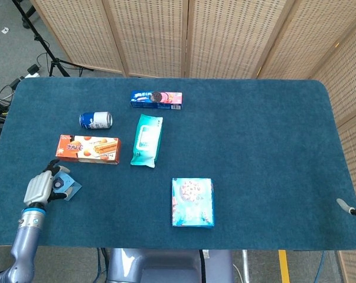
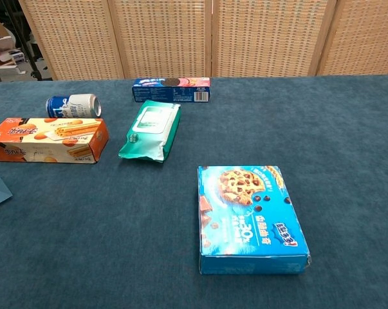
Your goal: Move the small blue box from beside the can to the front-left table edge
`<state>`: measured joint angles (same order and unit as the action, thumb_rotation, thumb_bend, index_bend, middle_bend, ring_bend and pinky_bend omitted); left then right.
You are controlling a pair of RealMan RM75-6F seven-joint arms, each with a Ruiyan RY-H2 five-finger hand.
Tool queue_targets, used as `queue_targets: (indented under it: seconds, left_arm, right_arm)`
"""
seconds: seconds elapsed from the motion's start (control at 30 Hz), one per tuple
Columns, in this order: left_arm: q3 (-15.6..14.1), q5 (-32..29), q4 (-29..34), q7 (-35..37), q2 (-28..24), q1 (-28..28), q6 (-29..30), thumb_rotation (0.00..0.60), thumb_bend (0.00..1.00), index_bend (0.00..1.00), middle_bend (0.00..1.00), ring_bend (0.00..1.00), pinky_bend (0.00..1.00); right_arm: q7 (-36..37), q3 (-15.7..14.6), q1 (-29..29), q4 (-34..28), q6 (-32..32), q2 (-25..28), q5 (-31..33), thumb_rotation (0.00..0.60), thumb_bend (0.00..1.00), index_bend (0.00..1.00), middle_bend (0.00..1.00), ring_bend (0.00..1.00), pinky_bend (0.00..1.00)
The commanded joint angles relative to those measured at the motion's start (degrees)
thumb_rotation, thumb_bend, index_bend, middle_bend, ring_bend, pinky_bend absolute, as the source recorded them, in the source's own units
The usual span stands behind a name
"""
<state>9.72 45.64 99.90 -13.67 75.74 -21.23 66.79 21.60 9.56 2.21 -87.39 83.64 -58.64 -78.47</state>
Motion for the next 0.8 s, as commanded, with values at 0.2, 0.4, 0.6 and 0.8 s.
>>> queue_targets:
  seconds: [0.2,0.4,0.6,0.8]
  left_arm:
    - [0.0,6.7,2.2,9.0,-6.1,-0.1,-8.7,0.600,0.36,0.39,0.16,0.22,0.34]
    - [0.7,27.5,1.8,38.1,-18.1,-2.4,-31.3,0.600,0.36,0.41,0.18,0.22,0.34]
    - [-2.1,46.1,-2.0,58.7,-21.9,-7.5,-38.8,0.600,0.38,0.44,0.21,0.22,0.34]
    - [-12.2,62.9,-5.1,82.6,-25.3,-16.9,-37.6,0.600,0.44,0.45,0.22,0.25,0.34]
  right_arm:
    - [-0.2,-0.1,-0.1,-0.2,0.2,0.0,-0.1,0.600,0.00,0.00,0.00,0.00,0.00]
    - [-0.5,0.0,0.0,-0.2,0.2,-0.1,0.0,0.600,0.00,0.00,0.00,0.00,0.00]
    - [-1.1,0.0,0.0,-0.3,0.1,-0.2,0.0,0.600,0.00,0.00,0.00,0.00,0.00]
    - [-2.2,0.0,0.3,-0.4,-0.2,-0.5,0.2,0.600,0.00,0.00,0.00,0.00,0.00]
